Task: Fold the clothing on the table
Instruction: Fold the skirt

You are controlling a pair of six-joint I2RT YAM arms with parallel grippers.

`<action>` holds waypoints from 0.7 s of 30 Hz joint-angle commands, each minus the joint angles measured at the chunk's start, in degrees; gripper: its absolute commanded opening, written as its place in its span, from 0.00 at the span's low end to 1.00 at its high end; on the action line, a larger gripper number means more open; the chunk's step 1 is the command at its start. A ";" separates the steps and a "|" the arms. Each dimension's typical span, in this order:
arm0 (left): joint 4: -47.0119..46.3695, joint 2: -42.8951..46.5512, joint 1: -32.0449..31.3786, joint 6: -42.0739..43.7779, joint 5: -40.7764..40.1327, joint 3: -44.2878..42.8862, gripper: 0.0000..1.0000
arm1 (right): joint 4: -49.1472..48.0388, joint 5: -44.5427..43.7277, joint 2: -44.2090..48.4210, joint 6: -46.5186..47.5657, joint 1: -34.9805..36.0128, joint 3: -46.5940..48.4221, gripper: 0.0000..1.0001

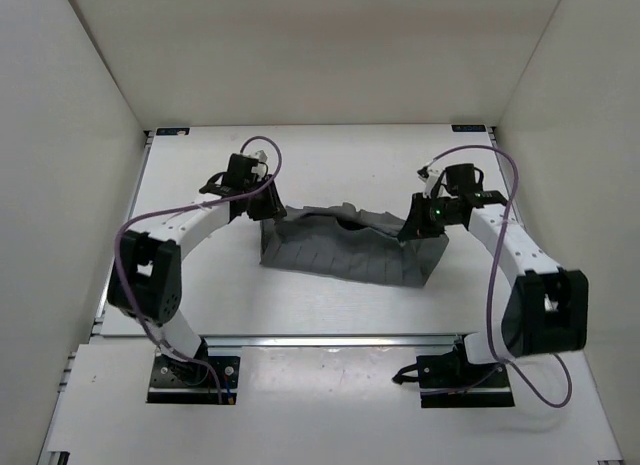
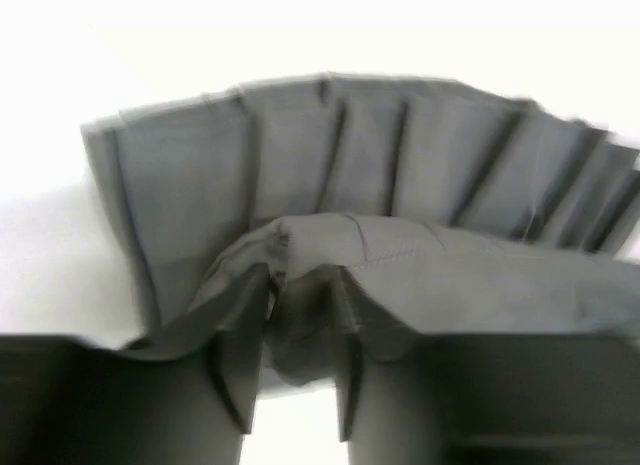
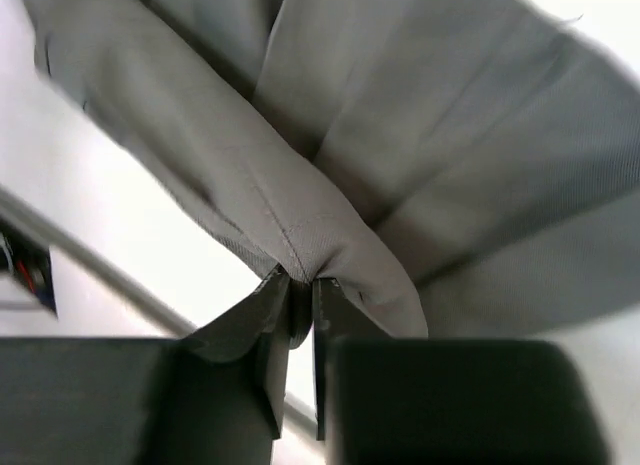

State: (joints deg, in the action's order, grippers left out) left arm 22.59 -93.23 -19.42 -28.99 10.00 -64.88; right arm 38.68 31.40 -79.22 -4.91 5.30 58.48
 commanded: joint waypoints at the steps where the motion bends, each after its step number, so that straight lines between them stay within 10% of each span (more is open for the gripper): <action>1: -9.64 -2.21 3.41 -1.93 1.50 -2.88 0.55 | -10.71 -0.55 -8.03 -3.69 -1.34 4.97 0.10; 6: -13.18 -1.44 4.91 -3.97 2.48 -1.57 0.60 | -19.59 -10.11 -10.60 -7.31 -1.61 5.42 0.38; 11: -10.12 2.26 5.01 -0.37 0.73 2.29 0.61 | -16.45 -19.18 -7.45 -8.19 -0.91 5.16 0.99; 21: -9.31 14.30 2.63 -2.64 -3.50 22.07 0.59 | -16.61 -22.79 13.64 -19.68 0.85 -13.89 0.97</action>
State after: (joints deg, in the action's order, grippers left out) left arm 13.32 -82.83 -15.68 -30.33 8.14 -45.60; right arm 23.86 11.16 -71.42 -18.20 5.06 49.87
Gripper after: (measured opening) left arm 0.595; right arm 0.983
